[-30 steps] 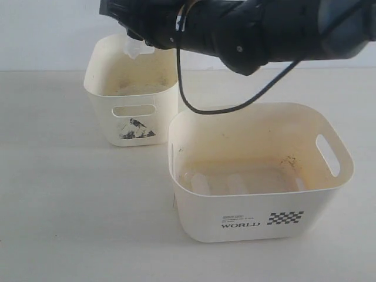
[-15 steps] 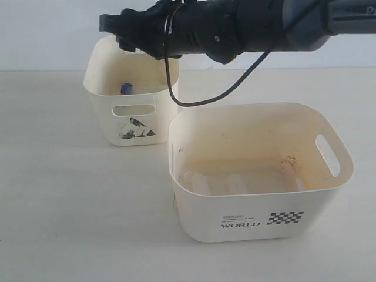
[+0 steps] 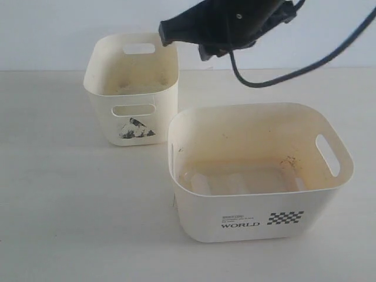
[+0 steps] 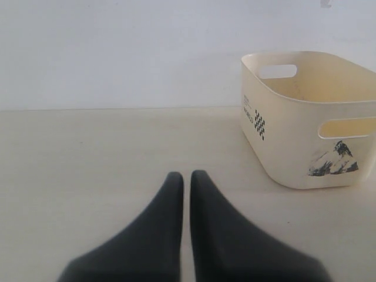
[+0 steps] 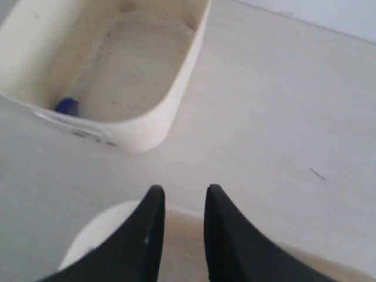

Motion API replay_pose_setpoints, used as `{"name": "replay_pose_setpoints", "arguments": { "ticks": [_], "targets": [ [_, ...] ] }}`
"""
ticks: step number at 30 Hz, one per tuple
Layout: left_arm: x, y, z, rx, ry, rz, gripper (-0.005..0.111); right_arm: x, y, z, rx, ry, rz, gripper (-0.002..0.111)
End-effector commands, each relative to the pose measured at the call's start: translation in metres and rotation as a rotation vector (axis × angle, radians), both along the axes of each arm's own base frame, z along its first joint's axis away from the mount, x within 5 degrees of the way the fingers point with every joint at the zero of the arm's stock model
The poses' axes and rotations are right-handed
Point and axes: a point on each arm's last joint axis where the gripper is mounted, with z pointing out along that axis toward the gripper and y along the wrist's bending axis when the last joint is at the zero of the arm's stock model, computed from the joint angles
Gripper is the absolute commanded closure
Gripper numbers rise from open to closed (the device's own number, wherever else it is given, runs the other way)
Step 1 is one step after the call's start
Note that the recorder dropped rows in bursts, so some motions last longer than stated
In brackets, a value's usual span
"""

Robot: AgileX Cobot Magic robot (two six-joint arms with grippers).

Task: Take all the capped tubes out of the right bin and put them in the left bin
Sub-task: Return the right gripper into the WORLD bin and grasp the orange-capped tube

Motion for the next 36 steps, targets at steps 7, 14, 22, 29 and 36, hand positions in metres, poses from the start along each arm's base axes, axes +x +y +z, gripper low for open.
{"name": "replay_pose_setpoints", "arguments": {
  "ticks": [7, 14, 22, 29, 36],
  "targets": [
    [0.0, 0.0, 0.001, -0.013, -0.005, 0.001, 0.102, -0.047, -0.032, -0.056, -0.097, 0.224, -0.096, 0.061],
    [0.0, 0.0, 0.001, -0.013, -0.005, 0.001, 0.102, -0.059, -0.037, -0.093, -0.07, 0.289, -0.135, 0.035],
    [0.0, 0.0, 0.001, -0.013, -0.003, 0.001, 0.102, -0.052, -0.029, -0.137, -0.021, 0.295, -0.152, 0.035],
    [0.0, 0.0, 0.001, -0.013, -0.003, 0.001, 0.102, -0.039, -0.02, -0.185, -0.067, 0.355, -0.142, 0.035],
    [0.0, 0.0, 0.001, -0.013, -0.004, 0.001, 0.102, -0.036, -0.017, -0.205, -0.072, 0.378, -0.14, 0.084]
  ]
}}
